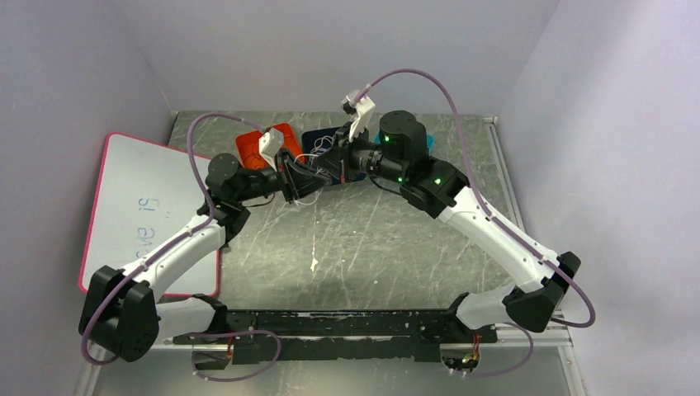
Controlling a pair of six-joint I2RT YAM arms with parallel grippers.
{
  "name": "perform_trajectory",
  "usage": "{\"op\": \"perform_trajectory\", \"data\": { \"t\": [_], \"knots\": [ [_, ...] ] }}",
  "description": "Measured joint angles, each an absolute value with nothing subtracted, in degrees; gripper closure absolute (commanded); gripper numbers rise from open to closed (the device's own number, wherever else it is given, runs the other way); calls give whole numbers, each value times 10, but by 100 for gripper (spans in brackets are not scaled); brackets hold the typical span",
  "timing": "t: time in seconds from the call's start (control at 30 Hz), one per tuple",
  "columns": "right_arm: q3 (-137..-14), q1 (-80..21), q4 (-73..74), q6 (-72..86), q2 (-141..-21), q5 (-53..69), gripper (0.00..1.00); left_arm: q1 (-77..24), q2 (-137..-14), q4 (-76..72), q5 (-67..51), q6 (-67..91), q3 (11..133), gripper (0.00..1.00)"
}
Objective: Untangle the cables
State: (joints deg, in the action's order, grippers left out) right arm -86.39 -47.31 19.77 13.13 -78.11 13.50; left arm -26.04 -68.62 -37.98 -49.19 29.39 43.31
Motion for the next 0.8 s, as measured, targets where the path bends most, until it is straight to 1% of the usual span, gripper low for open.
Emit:
{"op": "perform_trajectory", "data": {
  "t": [0.13,0.33,0.8],
  "knots": [
    [-864,-473,198,137,-775,127,100,-262,-690,-381,-491,293,432,89],
    [-874,-473,199,143,-755,96,100,-274,-699,-371,-490,277,416,88],
    [-897,-472,213,143,-708,-26,100,-291,-699,-369,-476,268,360,89]
  ]
}}
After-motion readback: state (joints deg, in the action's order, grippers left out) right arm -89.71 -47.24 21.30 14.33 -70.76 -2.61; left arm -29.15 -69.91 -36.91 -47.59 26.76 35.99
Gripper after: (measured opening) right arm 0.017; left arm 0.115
